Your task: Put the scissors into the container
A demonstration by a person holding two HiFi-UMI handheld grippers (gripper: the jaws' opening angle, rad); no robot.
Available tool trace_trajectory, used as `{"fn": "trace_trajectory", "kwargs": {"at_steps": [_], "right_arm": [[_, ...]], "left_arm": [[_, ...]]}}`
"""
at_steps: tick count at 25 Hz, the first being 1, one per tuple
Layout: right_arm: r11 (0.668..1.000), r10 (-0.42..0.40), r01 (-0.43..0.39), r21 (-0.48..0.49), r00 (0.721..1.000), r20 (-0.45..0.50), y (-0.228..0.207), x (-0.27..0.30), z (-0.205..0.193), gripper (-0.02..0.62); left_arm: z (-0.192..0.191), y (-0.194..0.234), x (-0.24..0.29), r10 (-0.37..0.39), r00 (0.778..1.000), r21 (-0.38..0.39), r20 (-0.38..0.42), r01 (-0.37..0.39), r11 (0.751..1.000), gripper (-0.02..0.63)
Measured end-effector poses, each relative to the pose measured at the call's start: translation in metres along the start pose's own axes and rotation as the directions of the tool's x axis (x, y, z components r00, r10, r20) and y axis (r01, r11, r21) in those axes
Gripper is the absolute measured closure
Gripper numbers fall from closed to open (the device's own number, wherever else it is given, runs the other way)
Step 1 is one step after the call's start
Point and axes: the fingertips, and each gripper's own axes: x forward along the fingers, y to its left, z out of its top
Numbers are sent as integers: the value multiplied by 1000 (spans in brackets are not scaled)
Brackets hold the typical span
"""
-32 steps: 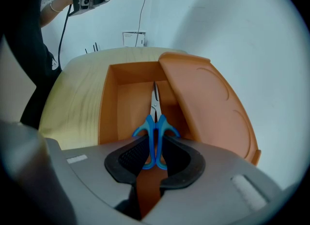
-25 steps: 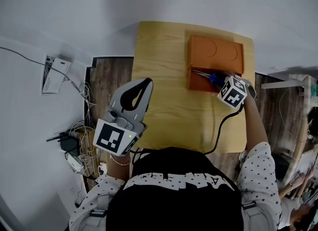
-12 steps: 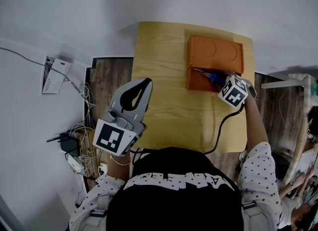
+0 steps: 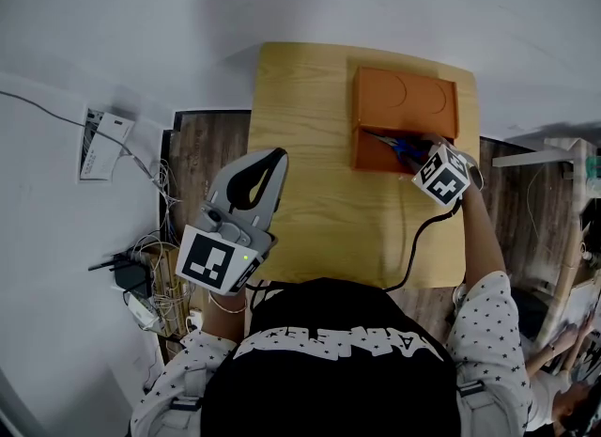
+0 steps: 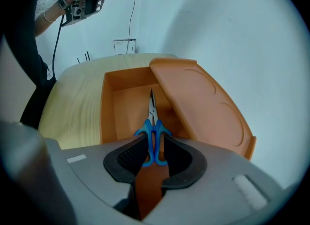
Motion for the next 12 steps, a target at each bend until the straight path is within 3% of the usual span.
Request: {"fn": "trace_trajectory", "kwargs": {"at_steps": [2,7,12], "right_arm": [[1000,-23,23,18,1000,16,-2,-2,1,486],[991,-128,124,53,987,93,-11,-16,10,581],[980,-184,171,99,971,150,-9,-31,14,581]], "left_arm": [[1,-1,1,-5,1000,0,2,5,1000,606],[7,-8,3,-30,999,-2,18,30,1000,606],[10,-16,4,-50,998,11,27,50,999,606]]}}
